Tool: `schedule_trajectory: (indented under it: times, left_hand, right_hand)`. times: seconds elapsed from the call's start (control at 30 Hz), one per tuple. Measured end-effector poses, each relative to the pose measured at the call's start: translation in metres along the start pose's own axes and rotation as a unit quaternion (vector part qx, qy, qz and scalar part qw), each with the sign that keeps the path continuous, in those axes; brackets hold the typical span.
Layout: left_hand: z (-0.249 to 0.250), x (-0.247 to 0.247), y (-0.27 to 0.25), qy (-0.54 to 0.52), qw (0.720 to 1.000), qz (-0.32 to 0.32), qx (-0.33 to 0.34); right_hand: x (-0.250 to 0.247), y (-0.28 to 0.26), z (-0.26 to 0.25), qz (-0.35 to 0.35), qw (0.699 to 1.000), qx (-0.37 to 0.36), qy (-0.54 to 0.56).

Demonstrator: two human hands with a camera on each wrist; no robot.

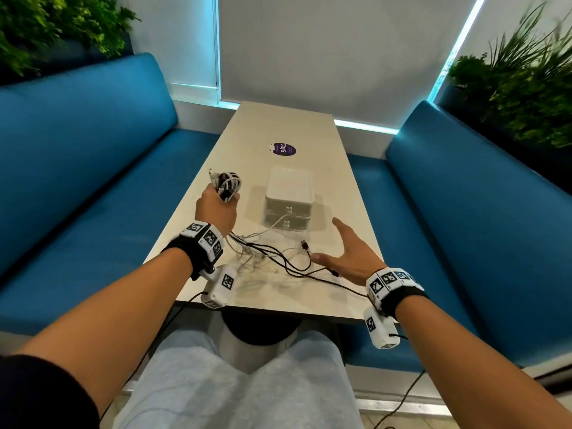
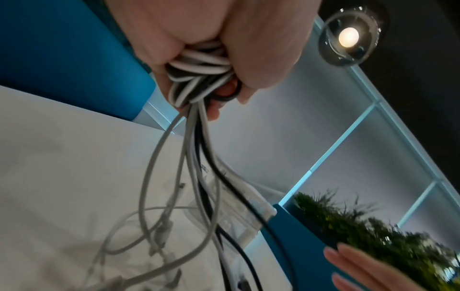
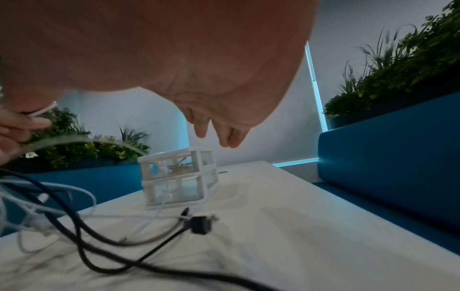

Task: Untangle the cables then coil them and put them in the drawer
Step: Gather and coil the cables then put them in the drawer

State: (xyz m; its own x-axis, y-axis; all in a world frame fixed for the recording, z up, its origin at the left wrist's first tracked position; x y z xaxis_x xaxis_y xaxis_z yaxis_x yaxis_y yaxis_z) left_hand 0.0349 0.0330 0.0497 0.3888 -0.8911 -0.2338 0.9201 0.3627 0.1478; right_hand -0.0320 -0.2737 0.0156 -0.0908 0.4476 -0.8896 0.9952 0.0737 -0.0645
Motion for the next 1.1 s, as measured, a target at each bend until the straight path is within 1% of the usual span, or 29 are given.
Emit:
schedule_trajectory:
  times: [0.1,0.17,0.23,0.27,0.33,0.4,0.43,0.47,0.57,0.63,0.77,0.83,0.9,0.93,1.0,1.03,1.1]
  left_hand:
    - [0.003,0.018,-0.013,0.003,0.998,-0.066,0.018]
    - [0.008,0.03,-0.022,-0.022,0.994,-0.104,0.031]
    - [0.014,0.039,-0.03,-0.04,0.99,-0.124,0.052]
    - [0.019,0.041,-0.033,-0.05,0.989,-0.124,0.057]
    - [0.022,0.042,-0.033,-0.085,0.989,-0.107,0.049]
    - [0.024,0.038,-0.03,-0.114,0.99,-0.08,0.037]
    - [0.024,0.035,-0.028,-0.129,0.989,-0.07,0.032]
    - [0.023,0.032,-0.026,-0.14,0.987,-0.069,0.022]
    - [0.022,0.026,-0.021,-0.162,0.983,-0.083,-0.009]
    - [0.023,0.024,-0.02,-0.157,0.983,-0.091,-0.021]
    - [0.025,0.02,-0.022,-0.121,0.988,-0.098,-0.003]
    - [0.022,0.018,-0.018,-0.092,0.991,-0.095,0.001]
    - [0.018,0.017,-0.015,-0.041,0.994,-0.103,0.002]
    - [0.015,0.017,-0.014,0.004,0.993,-0.113,0.016]
    - [0.013,0.022,-0.017,0.108,0.981,-0.146,0.061]
    - [0.012,0.025,-0.02,0.143,0.973,-0.164,0.078]
    - [0.008,0.029,-0.026,0.171,0.959,-0.207,0.087]
  right_hand:
    - [0.005,0.002,-0.037,-0.003,0.998,-0.062,-0.016]
    - [0.012,0.006,-0.066,0.022,0.992,-0.119,-0.037]
    - [0.023,0.011,-0.098,0.035,0.983,-0.174,-0.054]
    - [0.029,0.013,-0.111,0.031,0.98,-0.191,-0.05]
    - [0.04,0.02,-0.13,0.005,0.982,-0.188,-0.003]
    - [0.046,0.027,-0.137,-0.001,0.986,-0.156,0.053]
    - [0.047,0.029,-0.137,0.0,0.987,-0.147,0.064]
    - [0.048,0.031,-0.136,-0.005,0.987,-0.147,0.058]
    - [0.051,0.031,-0.131,-0.052,0.986,-0.152,0.041]
    - [0.051,0.032,-0.122,-0.059,0.987,-0.144,0.034]
    - [0.056,0.036,-0.108,-0.089,0.985,-0.144,-0.024]
    - [0.053,0.034,-0.1,-0.079,0.987,-0.14,-0.018]
    - [0.049,0.032,-0.096,-0.07,0.988,-0.137,-0.012]
    - [0.049,0.031,-0.095,-0.078,0.987,-0.14,-0.025]
    - [0.052,0.029,-0.092,-0.096,0.982,-0.151,-0.064]
    - [0.053,0.028,-0.091,-0.103,0.979,-0.158,-0.079]
    - [0.054,0.027,-0.086,-0.123,0.974,-0.165,-0.093]
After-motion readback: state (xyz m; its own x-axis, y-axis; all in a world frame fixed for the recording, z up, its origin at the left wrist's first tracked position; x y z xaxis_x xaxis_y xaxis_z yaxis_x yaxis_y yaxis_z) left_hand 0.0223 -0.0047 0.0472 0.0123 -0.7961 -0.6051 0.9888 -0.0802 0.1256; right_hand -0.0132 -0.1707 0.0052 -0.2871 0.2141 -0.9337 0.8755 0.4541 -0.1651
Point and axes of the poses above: each hand's wrist, its own y-axis towards the middle knuckle, its own x-axis out of the palm, z = x × y, the point moved 4 cm from there along y, towards the middle knuckle, and after that the axes turned 8 degrees about -y, right-handed, at the moved point
